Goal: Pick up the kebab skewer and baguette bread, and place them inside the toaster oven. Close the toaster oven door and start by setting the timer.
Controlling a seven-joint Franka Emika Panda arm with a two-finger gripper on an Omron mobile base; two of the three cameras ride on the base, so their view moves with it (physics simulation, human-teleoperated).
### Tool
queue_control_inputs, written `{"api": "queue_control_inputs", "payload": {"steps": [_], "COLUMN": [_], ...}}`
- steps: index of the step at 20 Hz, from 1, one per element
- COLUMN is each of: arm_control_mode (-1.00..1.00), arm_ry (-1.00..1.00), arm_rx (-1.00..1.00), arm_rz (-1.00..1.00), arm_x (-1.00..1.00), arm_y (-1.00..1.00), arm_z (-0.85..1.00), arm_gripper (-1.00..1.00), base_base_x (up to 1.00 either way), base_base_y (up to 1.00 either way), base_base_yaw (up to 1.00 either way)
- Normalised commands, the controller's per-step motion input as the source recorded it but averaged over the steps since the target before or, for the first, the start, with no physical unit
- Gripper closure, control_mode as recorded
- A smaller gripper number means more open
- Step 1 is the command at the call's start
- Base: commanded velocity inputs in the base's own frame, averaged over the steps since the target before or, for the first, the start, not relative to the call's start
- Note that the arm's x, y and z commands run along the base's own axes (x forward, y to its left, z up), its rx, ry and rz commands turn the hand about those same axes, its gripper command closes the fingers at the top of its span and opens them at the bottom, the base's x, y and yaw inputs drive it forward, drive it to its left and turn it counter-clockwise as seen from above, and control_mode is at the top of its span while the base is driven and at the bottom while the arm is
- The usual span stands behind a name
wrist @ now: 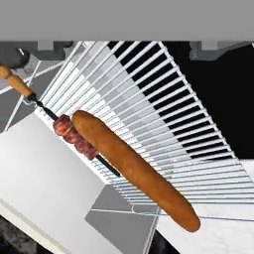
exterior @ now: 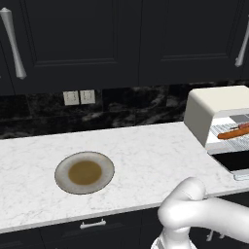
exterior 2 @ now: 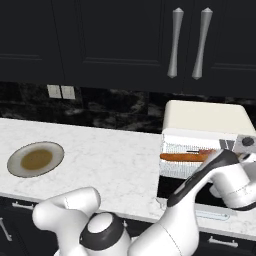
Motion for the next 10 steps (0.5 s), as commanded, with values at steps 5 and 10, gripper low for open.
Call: {"api": "queue_control_inputs", "payload": {"steps": [5, 10], "arm_control_mode": [-1.0, -1.0], "arm_ry": [0.02, 0.0], "arm_rx": [0.45, 0.35], "arm_rz": [-0.39, -0.4], "arm_x": [-0.05, -0.39], "arm_y": [-0.02, 0.33], "arm_z": [-0.01, -0.13], "arm_gripper": [-1.0, -1.0], "base_base_x": [0.0, 0.0], "base_base_y": [0.0, 0.0], "base_base_yaw": [0.0, 0.0]}}
